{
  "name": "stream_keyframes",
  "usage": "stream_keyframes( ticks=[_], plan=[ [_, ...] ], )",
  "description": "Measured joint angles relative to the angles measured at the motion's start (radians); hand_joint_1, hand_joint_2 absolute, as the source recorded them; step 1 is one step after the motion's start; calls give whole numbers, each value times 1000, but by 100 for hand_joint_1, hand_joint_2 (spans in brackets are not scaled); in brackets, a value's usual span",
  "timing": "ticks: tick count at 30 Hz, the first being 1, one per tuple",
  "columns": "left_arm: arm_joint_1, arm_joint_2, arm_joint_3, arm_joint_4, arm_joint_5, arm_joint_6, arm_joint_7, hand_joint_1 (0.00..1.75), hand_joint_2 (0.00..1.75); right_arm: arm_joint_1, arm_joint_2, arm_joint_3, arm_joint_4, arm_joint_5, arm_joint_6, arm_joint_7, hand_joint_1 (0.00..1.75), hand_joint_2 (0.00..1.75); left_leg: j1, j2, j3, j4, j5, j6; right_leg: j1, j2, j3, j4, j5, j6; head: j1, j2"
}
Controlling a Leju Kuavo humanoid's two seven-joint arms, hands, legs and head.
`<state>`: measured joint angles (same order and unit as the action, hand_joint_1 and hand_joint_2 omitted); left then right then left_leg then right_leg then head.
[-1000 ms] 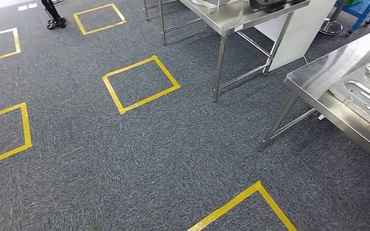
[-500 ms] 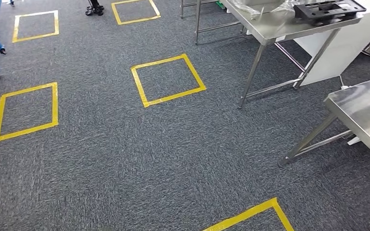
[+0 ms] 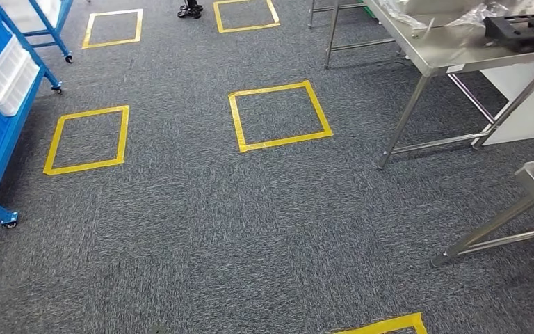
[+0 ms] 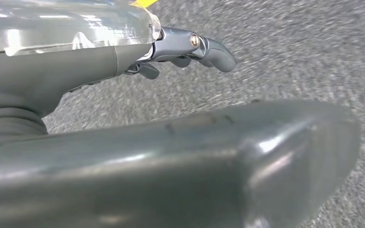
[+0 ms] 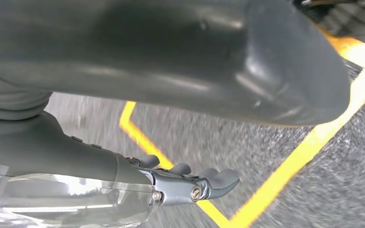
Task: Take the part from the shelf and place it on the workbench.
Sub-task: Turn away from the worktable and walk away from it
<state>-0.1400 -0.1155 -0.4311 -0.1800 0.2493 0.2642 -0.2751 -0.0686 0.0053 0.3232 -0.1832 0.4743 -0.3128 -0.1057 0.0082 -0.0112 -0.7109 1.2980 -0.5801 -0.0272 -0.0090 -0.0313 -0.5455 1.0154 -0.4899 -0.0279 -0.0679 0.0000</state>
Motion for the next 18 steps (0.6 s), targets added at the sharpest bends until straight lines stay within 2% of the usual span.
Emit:
stream_keyframes(
  ticks=[1,2,4,5,6,8,9,11,12,13,14,15,16,17,18],
  plan=[
    [0,-2,0,0,-3,0,3,0,0,-2,-1,21,0,28,2,9,0,0,1,3,8,-13,17,0,2,-12,2,0,-2,0,0,0],
    [0,-3,0,0,-6,0,6,0,0,-4,-2,41,0,53,3,16,0,0,1,9,35,-64,47,3,3,-23,4,0,-3,1,0,0],
    [-3,-4,0,0,-9,0,8,0,0,-9,-2,82,0,88,7,23,0,0,-6,47,108,-205,104,13,7,-43,10,2,-9,6,0,0],
    [-7,-5,0,0,-9,1,9,0,0,-12,-2,98,0,98,8,24,0,0,-11,63,132,-254,117,20,9,-52,12,2,-11,10,0,0],
    [-9,-5,0,-1,-9,2,9,0,0,-16,-2,113,0,108,9,24,0,0,-16,73,144,-279,120,26,11,-61,14,3,-13,15,0,0],
    [-9,-6,0,-1,-4,6,10,0,0,-27,-2,133,0,119,11,24,0,0,-19,58,143,-288,121,37,11,-79,18,1,-15,25,0,0],
    [-6,-6,1,-1,-1,7,9,0,0,-33,-2,142,-1,125,13,24,0,0,-18,48,145,-293,124,41,10,-74,19,3,-19,30,0,0],
    [-5,-8,4,-1,7,12,7,0,0,-44,-2,156,-2,134,21,23,0,0,-11,31,151,-305,134,52,7,-31,2,49,-53,39,0,0],
    [-7,-9,5,-1,8,15,5,0,0,-48,-2,163,-2,137,27,24,0,0,-10,22,151,-307,137,55,4,-3,-24,104,-84,42,0,0],
    [-8,-10,7,-1,10,18,4,0,0,-50,-2,168,-2,139,33,24,0,0,-9,12,150,-307,138,57,2,16,-57,170,-116,44,0,0],
    [-7,-11,8,-1,10,20,3,0,0,-52,0,173,-2,138,37,27,0,0,-9,0,150,-307,139,58,0,24,-90,232,-137,46,0,0],
    [-5,-11,8,-1,10,23,2,0,0,-53,1,176,-2,136,40,30,0,0,-9,-13,150,-307,139,58,-3,27,-113,272,-142,48,0,0],
    [-2,-12,9,-1,10,25,3,0,0,-54,3,177,-2,133,41,34,0,0,-8,-26,150,-305,139,57,-6,28,-118,273,-127,50,0,0],
    [1,-12,9,-1,10,27,3,0,0,-55,5,178,-2,129,40,39,0,0,-8,-39,151,-303,138,55,-10,30,-106,238,-94,52,0,0],
    [3,-12,10,-1,10,28,3,0,0,-55,6,178,-2,125,39,43,0,0,-6,-52,151,-300,136,52,-15,39,-81,175,-52,53,0,0]
  ],
)
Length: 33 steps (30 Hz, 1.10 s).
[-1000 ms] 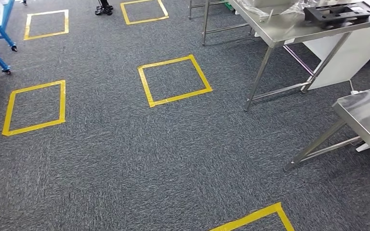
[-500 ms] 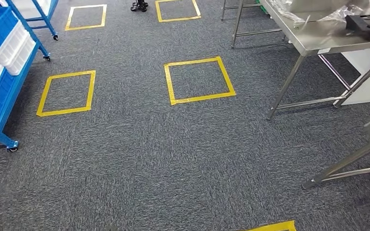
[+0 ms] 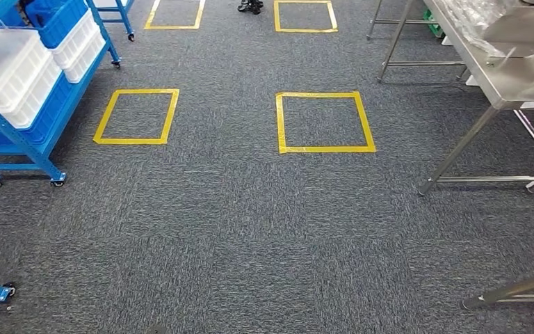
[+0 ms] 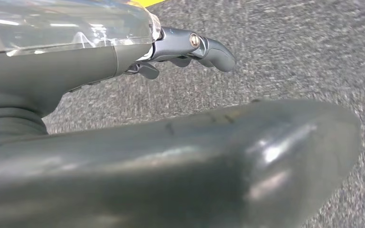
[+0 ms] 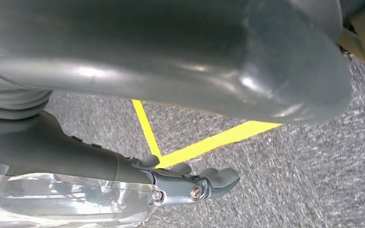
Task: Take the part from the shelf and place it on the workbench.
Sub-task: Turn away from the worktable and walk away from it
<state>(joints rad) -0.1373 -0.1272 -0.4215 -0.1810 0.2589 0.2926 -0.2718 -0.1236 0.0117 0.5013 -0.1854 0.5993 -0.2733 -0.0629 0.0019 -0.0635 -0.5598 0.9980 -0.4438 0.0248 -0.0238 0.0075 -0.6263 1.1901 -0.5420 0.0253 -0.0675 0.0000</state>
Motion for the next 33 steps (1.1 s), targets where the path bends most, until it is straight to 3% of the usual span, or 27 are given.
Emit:
stream_keyframes(
  ticks=[2,4,6,8,10,11,12,13,14,15,17,19,21,23,25,27,28,29,31,33],
  plan=[
    [2,0,0,0,-1,3,1,0,0,1,2,0,0,-9,-1,10,0,0,0,-23,-6,12,-5,-11,-6,40,45,-114,51,1,0,0],
    [5,0,0,0,-5,6,3,0,0,2,5,-4,0,-20,-1,22,0,0,1,-40,-14,18,-7,-25,-4,62,57,-149,57,-6,0,0],
    [11,0,0,0,-13,7,7,0,0,6,9,-10,0,-33,-2,37,0,0,5,-49,-19,18,-6,-39,-2,43,59,-154,60,-21,0,0],
    [13,0,0,0,-21,7,13,0,0,17,12,-18,0,-45,-7,50,0,0,5,-14,-37,59,-34,-47,-2,20,64,-161,63,-37,0,0],
    [9,0,0,0,-28,6,17,0,0,34,12,-27,2,-55,-15,57,0,0,6,35,-91,176,-97,-52,3,-7,66,-164,61,-47,0,0],
    [8,0,0,0,-30,5,19,0,0,42,12,-31,4,-59,-17,59,0,0,7,45,-123,243,-127,-54,6,-21,66,-164,60,-50,0,0],
    [8,0,0,0,-30,4,20,0,0,49,11,-35,5,-61,-19,61,0,0,8,50,-145,292,-143,-56,9,-34,66,-164,59,-51,0,0],
    [10,0,0,0,-31,3,20,0,0,53,11,-38,6,-62,-19,62,0,0,9,53,-151,307,-140,-56,11,-46,67,-164,58,-52,0,0],
    [11,0,0,0,-30,3,20,0,0,56,11,-39,7,-61,-18,62,0,0,9,57,-135,279,-118,-55,12,-56,68,-163,57,-51,0,0],
    [12,0,0,0,-29,3,19,0,0,57,11,-40,7,-60,-18,62,0,0,9,66,-101,217,-84,-53,13,-65,70,-163,55,-50,0,0],
    [10,0,0,0,-27,3,15,0,0,57,10,-40,8,-56,-16,63,0,0,2,108,-29,79,-35,-43,15,-81,76,-162,51,-44,0,0],
    [7,-1,0,0,-23,3,11,0,0,55,9,-40,8,-53,-13,63,0,0,-7,131,-4,22,-27,-31,18,-96,80,-162,48,-34,0,0],
    [8,-2,0,0,-20,3,9,0,0,51,8,-40,8,-48,-11,62,0,0,-8,111,-3,14,-23,-20,18,-111,85,-164,45,-23,0,0],
    [7,-5,1,0,-19,4,8,0,0,47,4,-40,8,-46,-11,61,0,0,-3,92,4,2,-13,-7,14,-87,79,-138,22,-14,0,0],
    [3,-8,1,0,-19,3,9,0,0,46,0,-41,8,-45,-12,58,0,0,-1,73,7,-5,-6,0,10,-37,36,-38,-36,-9,0,0],
    [0,-11,1,0,-19,0,9,0,0,46,-2,-43,8,-44,-12,53,0,0,-1,50,6,-3,-4,2,9,-15,-26,83,-82,-6,0,0],
    [0,-12,1,0,-19,-2,9,0,0,46,-3,-43,8,-44,-11,51,0,0,-1,38,7,-3,-4,2,9,-13,-43,107,-78,-4,0,0],
    [-1,-12,1,0,-19,-4,9,0,0,46,-6,-44,8,-43,-10,51,0,0,0,25,8,-1,-5,1,8,-11,-42,94,-54,-4,0,0],
    [-3,-13,1,0,-18,-6,10,0,0,45,-12,-45,8,-41,-5,50,0,0,1,-1,11,3,-8,-4,3,9,4,-26,26,-4,0,0],
    [-7,-14,2,0,-15,-9,9,0,0,43,-19,-45,9,-38,3,51,0,0,-1,-21,7,12,-13,-14,0,43,45,-131,70,-5,0,0]
  ],
)
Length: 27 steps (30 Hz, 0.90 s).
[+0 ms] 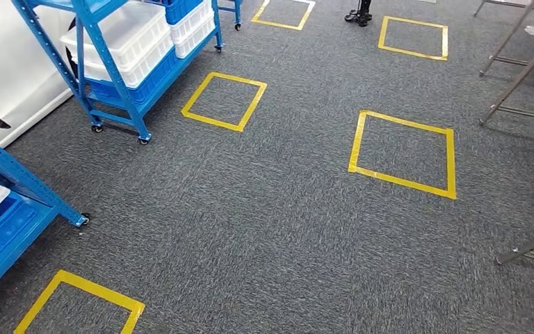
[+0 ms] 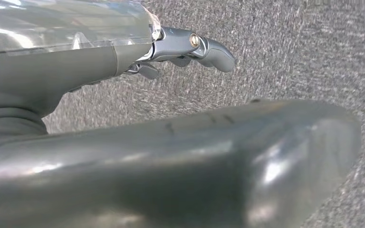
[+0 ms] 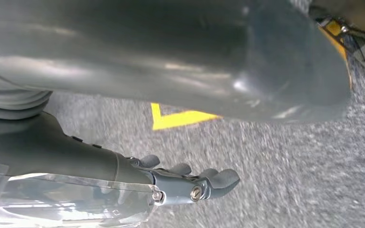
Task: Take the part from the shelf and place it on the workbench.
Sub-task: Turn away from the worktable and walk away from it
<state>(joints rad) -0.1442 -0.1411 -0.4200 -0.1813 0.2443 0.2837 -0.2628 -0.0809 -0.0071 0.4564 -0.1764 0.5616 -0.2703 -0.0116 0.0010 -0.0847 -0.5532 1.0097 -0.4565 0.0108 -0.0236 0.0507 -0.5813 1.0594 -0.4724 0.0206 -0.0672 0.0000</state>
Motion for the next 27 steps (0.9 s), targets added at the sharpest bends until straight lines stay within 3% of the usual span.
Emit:
stream_keyframes(
  ticks=[1,3,5,6,8,9,10,11,12,13,15,16,18,19,21,23,24,25,26,27],
  plan=[
    [-1,0,1,0,2,-1,0,0,0,-3,-2,0,0,2,4,1,0,0,0,-8,-4,2,-1,-7,1,10,7,-20,3,-2,0,0],
    [-2,0,3,0,6,-3,-1,0,0,-11,-5,0,0,5,11,4,0,0,1,-23,-11,1,1,-20,3,0,7,-25,4,-12,0,0],
    [-3,0,4,0,7,-5,-1,0,0,-15,-6,0,0,9,15,8,0,0,2,-6,-22,23,-15,-30,1,-20,10,-32,8,-25,0,0],
    [-5,0,4,0,8,-7,-2,0,0,-16,-7,0,0,11,16,10,0,0,2,15,-39,62,-39,-34,0,-32,11,-36,9,-31,0,0],
    [-11,0,5,0,11,-9,-4,0,0,-15,-10,0,0,14,17,11,0,0,3,58,-100,192,-108,-39,6,-57,11,-37,8,-39,0,0],
    [-12,0,6,0,13,-9,-5,0,0,-15,-11,0,0,16,18,12,0,0,4,66,-129,254,-133,-41,8,-70,10,-37,7,-41,0,0],
    [-11,0,6,0,15,-9,-7,0,0,-16,-12,0,0,18,19,12,0,0,5,71,-146,289,-140,-42,10,-82,10,-36,6,-42,0,0],
    [-10,0,8,0,16,-9,-8,0,0,-18,-12,0,0,20,21,12,0,0,5,74,-142,282,-126,-42,11,-93,11,-36,5,-41,0,0],
    [-9,1,10,0,17,-9,-9,0,0,-20,-12,0,0,23,22,12,0,0,5,80,-118,235,-96,-40,12,-104,12,-36,4,-41,0,0],
    [-8,1,13,0,17,-9,-10,0,0,-22,-12,0,0,25,23,12,0,0,3,96,-79,162,-60,-35,12,-114,15,-36,2,-39,0,0],
    [-12,1,18,0,17,-10,-11,0,0,-25,-12,0,0,26,24,12,0,0,-5,133,-15,36,-16,-22,16,-132,21,-35,-2,-32,0,0],
    [-14,1,20,0,17,-10,-11,0,0,-26,-12,0,0,27,24,12,0,0,-9,144,-3,8,-10,-16,17,-140,23,-35,-4,-27,0,0],
    [-14,2,22,0,16,-13,-10,0,0,-31,-12,0,-1,27,24,12,0,0,-12,130,-4,-2,-9,-6,18,-155,28,-37,-5,-17,0,0],
    [-13,2,22,0,16,-13,-8,0,0,-33,-12,0,-1,27,24,12,0,0,-9,121,-2,-6,-5,-1,17,-153,29,-35,-7,-11,0,0],
    [-14,2,22,0,15,-14,-5,0,0,-35,-12,0,-3,27,25,12,0,0,-2,103,4,-18,6,10,14,-116,15,5,-39,-2,0,0],
    [-16,0,23,0,14,-16,-3,0,0,-32,-12,0,-3,27,30,13,0,0,0,84,5,-21,10,16,10,-69,-40,122,-103,2,0,0],
    [-17,0,23,0,13,-16,-2,0,0,-30,-12,0,-3,27,32,13,0,0,0,74,5,-20,10,17,9,-60,-71,186,-129,3,0,0],
    [-17,0,23,0,11,-17,-2,0,0,-28,-12,0,-3,26,32,14,0,0,0,62,5,-20,10,17,9,-57,-94,229,-137,4,0,0],
    [-16,0,23,0,10,-17,-2,0,0,-26,-12,0,-3,25,31,14,0,0,0,49,6,-19,10,16,8,-56,-101,236,-125,5,0,0],
    [-16,0,23,0,8,-17,-2,0,0,-25,-12,0,-3,24,29,14,0,0,0,36,7,-17,9,15,7,-53,-89,203,-94,5,0,0]
  ],
)
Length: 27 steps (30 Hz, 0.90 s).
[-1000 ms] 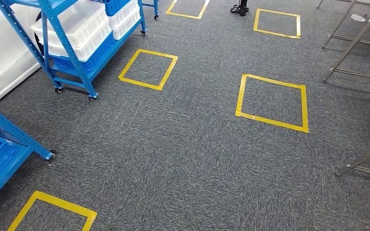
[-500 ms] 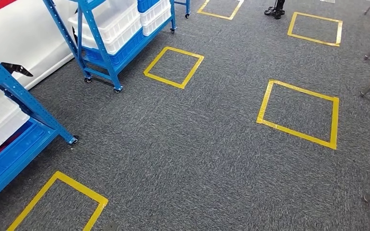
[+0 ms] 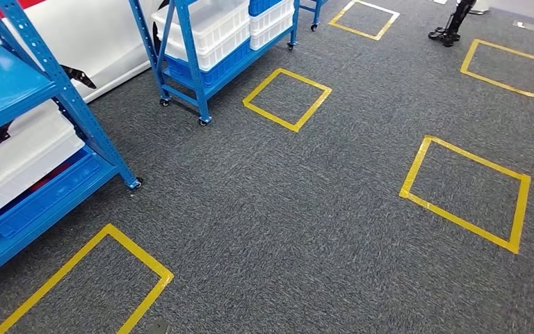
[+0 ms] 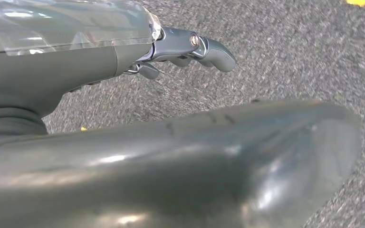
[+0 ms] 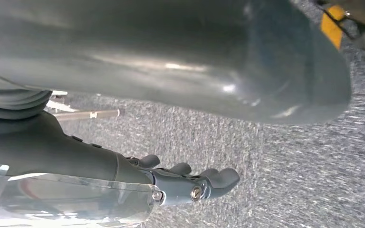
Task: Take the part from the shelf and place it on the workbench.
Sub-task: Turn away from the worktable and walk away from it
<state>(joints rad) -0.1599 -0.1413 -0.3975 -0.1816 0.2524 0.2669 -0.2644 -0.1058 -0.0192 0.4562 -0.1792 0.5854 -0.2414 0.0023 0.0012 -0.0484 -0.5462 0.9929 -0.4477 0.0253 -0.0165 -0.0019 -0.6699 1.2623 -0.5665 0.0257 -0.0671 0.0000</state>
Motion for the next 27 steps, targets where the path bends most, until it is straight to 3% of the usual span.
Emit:
stream_keyframes(
  ticks=[1,3,5,7,9,11,13,14,15,16,18,20,22,24,25,27],
  plan=[
    [-1,0,0,0,-1,0,0,0,0,1,-1,0,0,-1,-3,0,0,0,1,-13,1,4,-2,-3,-2,10,27,-64,42,0,0,0],
    [-4,0,0,0,-2,-2,0,0,0,3,-2,-1,0,-2,-9,-2,0,0,0,-35,-4,14,-7,-12,-6,48,79,-185,92,0,0,0],
    [-7,0,0,0,-2,-3,1,0,0,2,-3,-2,0,-2,-12,-3,0,0,-1,-51,-13,19,-9,-24,-6,67,95,-226,96,-5,0,0],
    [-6,0,0,0,-2,-2,2,0,0,-1,-2,-2,0,-1,-13,-3,0,0,3,-63,-18,20,-9,-36,-5,48,95,-230,99,-16,0,0],
    [-7,1,0,0,-1,-2,4,0,0,-2,-1,-2,0,2,-12,-3,0,0,3,-34,-37,58,-33,-46,-6,26,99,-237,101,-31,0,0],
    [-9,1,0,0,0,-2,4,0,0,-1,-1,-2,0,4,-12,-3,0,0,3,16,-89,168,-92,-52,-3,2,102,-240,100,-40,0,0],
    [-8,1,0,0,1,-3,4,0,0,2,-1,-2,0,4,-11,-2,0,0,6,33,-145,282,-133,-56,3,-22,102,-239,97,-44,0,0],
    [-6,1,0,0,1,-3,4,0,0,3,-2,-2,0,4,-11,-2,0,0,6,36,-154,299,-130,-57,4,-34,103,-239,96,-45,0,0],
    [-4,1,0,0,1,-3,4,0,0,4,-1,-2,0,4,-11,-2,0,0,6,40,-144,278,-109,-55,5,-45,104,-239,94,-44,0,0],
    [-2,1,0,0,-1,-4,4,0,0,4,-1,-2,0,4,-12,-2,0,0,5,49,-116,223,-75,-52,6,-56,107,-239,93,-43,0,0],
    [-4,1,0,0,-5,-5,5,0,0,6,0,-2,0,3,-15,-1,0,0,-2,91,-48,88,-22,-39,9,-76,113,-239,88,-37,0,0],
    [-9,1,0,0,-9,-7,7,0,0,8,1,-2,0,2,-17,-1,0,0,-12,116,-20,25,-10,-26,12,-93,117,-238,84,-28,0,0],
    [-8,2,0,0,-11,-8,10,0,0,8,2,-2,0,3,-17,-1,0,0,-12,97,-19,18,-8,-15,13,-110,121,-240,81,-17,0,0],
    [-4,3,0,0,-10,-9,12,0,0,8,2,-2,0,6,-16,-1,0,0,-6,78,-13,6,1,-4,10,-86,119,-219,62,-7,0,0],
    [-5,3,0,0,-9,-9,11,0,0,8,1,-2,0,7,-15,-1,0,0,-2,69,-9,1,5,1,8,-60,104,-183,38,-3,0,0],
    [-7,2,0,0,-6,-10,10,0,0,11,2,-2,0,8,-13,-1,0,0,0,50,-12,1,9,5,2,-14,45,-59,-25,2,0,0]
  ],
)
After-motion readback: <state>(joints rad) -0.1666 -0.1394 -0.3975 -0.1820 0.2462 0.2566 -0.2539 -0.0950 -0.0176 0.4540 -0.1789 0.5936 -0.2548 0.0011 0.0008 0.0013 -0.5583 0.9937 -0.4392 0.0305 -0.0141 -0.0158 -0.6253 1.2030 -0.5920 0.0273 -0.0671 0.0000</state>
